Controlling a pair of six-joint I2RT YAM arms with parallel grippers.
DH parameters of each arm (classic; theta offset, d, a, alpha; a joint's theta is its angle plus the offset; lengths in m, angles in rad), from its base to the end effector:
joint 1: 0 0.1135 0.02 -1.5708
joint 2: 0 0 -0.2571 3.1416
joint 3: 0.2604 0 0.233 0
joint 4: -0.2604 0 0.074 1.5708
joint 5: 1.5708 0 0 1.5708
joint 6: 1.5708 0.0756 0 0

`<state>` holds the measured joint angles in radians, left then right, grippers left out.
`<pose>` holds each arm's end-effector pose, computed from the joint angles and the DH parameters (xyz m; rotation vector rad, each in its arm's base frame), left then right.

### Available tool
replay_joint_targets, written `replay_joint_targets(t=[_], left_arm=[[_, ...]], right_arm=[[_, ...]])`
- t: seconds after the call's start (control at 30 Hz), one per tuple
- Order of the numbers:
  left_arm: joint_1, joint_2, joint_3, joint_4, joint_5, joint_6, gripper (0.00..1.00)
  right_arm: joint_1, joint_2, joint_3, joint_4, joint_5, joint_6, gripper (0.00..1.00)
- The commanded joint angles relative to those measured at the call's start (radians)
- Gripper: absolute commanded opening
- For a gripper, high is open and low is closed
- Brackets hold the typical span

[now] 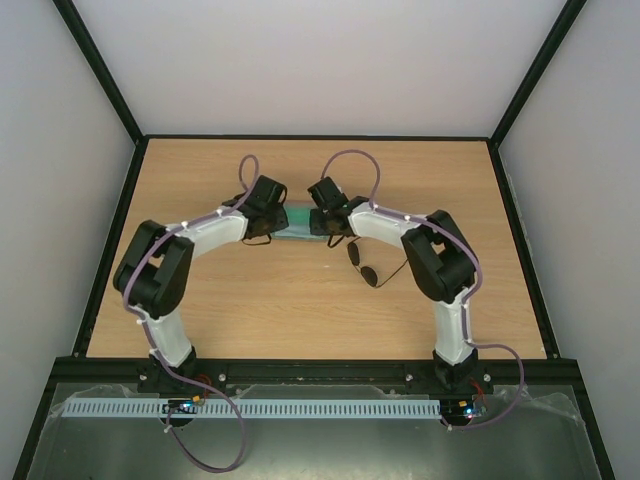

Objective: Organize the sunglasses
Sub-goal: Place the glasses cleaning cloth in the sunglasses case, then pick up the sunglasses from the center of the board.

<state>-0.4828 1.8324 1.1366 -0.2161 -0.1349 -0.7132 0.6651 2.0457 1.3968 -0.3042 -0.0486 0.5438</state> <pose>0.3492 -0.1716 0.1458 -0.3451 2.4794 -0.3420 0.3438 0.2743 0.1320 -0.1784 2.6048 0.5256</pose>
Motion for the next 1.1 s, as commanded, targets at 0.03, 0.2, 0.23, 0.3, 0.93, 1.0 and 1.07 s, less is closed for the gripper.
replay_joint_targets(t=[0.03, 0.2, 0.23, 0.3, 0.93, 1.0, 1.07], left_arm=[[0.006, -0.163, -0.029, -0.033, 0.016, -0.024, 0.38], [0.006, -0.347, -0.110, -0.068, 0.042, -0.018, 0.62], [0.003, -0.390, -0.129, -0.077, 0.051, -0.015, 0.66], [-0.001, -0.483, -0.179, -0.102, 0.065, -0.008, 0.74], [-0.242, -1.086, -0.409, -0.470, 0.079, -0.102, 1.00], [-0.244, -1.106, -0.423, -0.496, 0.084, -0.108, 1.00], [-0.244, -1.139, -0.453, -0.504, 0.099, -0.114, 0.99]], right_arm=[[-0.004, -0.164, -0.046, -0.013, 0.000, -0.005, 0.31], [-0.004, -0.354, -0.172, -0.023, 0.012, 0.009, 0.42], [-0.004, -0.397, -0.202, -0.028, 0.017, 0.015, 0.44], [-0.004, -0.475, -0.267, -0.039, 0.022, 0.032, 0.50], [-0.004, -1.003, -0.658, -0.214, 0.071, 0.313, 0.98], [-0.004, -1.014, -0.677, -0.212, 0.083, 0.348, 0.99], [-0.004, -1.024, -0.695, -0.206, 0.104, 0.378, 0.99]])
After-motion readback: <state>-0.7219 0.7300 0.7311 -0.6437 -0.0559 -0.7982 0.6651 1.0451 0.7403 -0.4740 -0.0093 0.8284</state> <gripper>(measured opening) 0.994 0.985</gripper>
